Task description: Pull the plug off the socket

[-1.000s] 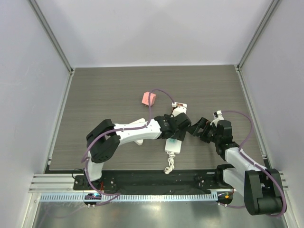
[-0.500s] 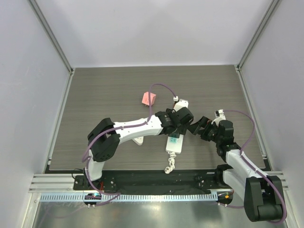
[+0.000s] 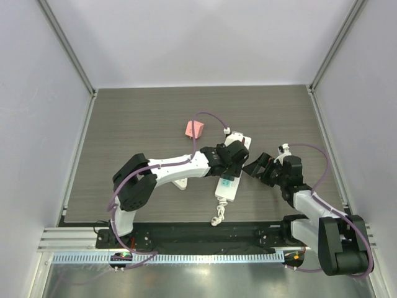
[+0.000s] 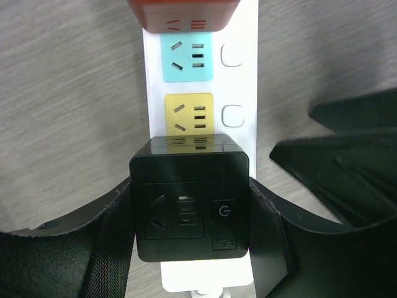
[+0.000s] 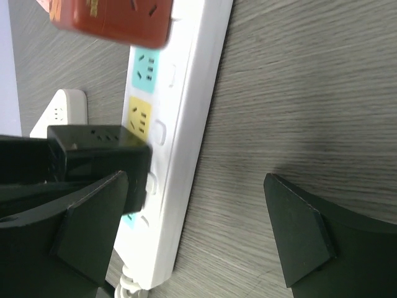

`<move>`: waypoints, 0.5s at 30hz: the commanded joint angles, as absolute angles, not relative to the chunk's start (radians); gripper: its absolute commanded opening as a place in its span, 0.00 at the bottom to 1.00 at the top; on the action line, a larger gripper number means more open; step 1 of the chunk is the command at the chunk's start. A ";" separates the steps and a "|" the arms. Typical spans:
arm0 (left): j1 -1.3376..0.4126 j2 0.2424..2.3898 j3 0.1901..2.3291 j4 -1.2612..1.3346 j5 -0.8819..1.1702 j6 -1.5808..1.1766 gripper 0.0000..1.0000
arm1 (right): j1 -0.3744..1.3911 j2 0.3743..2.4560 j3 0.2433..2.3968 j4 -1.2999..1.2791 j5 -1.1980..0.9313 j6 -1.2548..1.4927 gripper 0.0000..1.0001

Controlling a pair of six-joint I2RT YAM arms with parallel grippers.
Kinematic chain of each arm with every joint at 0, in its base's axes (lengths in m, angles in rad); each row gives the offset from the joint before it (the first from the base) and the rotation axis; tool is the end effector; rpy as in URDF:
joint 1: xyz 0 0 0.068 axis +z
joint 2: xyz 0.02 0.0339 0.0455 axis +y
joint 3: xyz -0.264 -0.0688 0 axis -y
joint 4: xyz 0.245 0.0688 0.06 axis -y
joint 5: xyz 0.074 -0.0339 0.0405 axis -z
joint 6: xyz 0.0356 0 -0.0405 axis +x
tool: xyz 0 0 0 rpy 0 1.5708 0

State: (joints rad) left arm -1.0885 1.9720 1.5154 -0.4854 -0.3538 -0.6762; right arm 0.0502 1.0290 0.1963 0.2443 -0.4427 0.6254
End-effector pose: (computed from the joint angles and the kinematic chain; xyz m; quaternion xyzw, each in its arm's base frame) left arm 0.2116 -0.3776 0.2155 0.1384 0.9275 -0.1288 0.3226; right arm 0.1804 0.0243 0.1399 0.1447 0.8543 0.3352 0.3700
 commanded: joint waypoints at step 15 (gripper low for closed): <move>-1.083 1.736 1.302 -0.224 -0.227 -0.768 0.00 | 0.048 1.210 0.201 0.506 -0.492 0.721 0.90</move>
State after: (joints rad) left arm -1.0832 1.8263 1.3025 -0.3439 -0.2562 -0.7403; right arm 0.0502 1.1912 0.2050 0.4374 -0.4782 0.7143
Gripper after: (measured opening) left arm 0.626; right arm 0.900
